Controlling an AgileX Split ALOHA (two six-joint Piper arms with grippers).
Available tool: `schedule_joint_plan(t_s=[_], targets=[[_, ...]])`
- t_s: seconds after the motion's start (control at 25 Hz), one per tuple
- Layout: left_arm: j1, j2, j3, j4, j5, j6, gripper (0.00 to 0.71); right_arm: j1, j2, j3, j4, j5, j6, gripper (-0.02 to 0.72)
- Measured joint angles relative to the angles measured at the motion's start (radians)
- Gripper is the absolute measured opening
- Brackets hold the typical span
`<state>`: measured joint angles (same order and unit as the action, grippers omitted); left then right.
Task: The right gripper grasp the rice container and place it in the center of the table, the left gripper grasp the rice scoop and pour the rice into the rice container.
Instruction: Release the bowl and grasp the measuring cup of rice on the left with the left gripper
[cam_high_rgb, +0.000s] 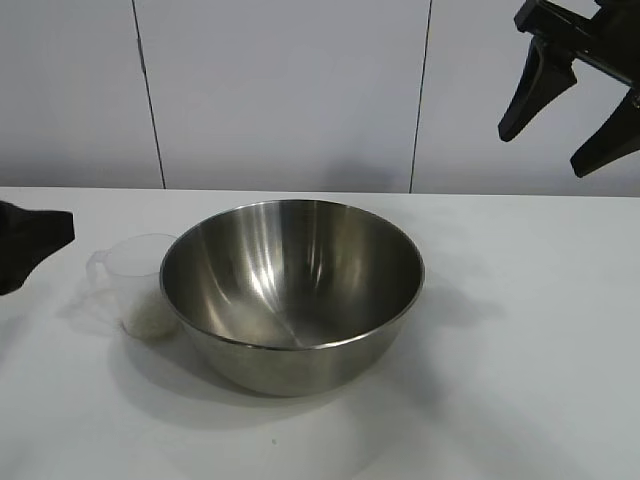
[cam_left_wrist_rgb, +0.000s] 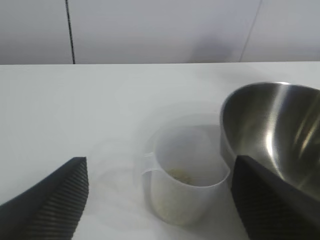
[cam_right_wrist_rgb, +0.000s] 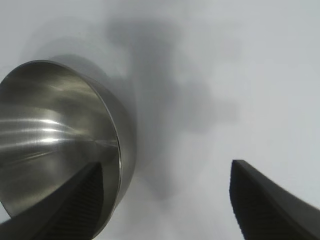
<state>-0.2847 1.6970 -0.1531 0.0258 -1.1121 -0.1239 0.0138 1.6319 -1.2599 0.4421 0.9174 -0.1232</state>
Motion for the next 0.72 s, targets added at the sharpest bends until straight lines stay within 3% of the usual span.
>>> schedule_joint_plan(t_s=[0.2,0.72], targets=[[0.001,0.177,-0.010,-0.015,-0.018,0.026,0.569,0.000,0.000,0.000,0.000,0.000,0.000,0.494],[0.001,0.280,-0.096,-0.018,-0.042,0.153,0.569,0.000,0.000,0.000,0.000,-0.013,0.000,0.494]])
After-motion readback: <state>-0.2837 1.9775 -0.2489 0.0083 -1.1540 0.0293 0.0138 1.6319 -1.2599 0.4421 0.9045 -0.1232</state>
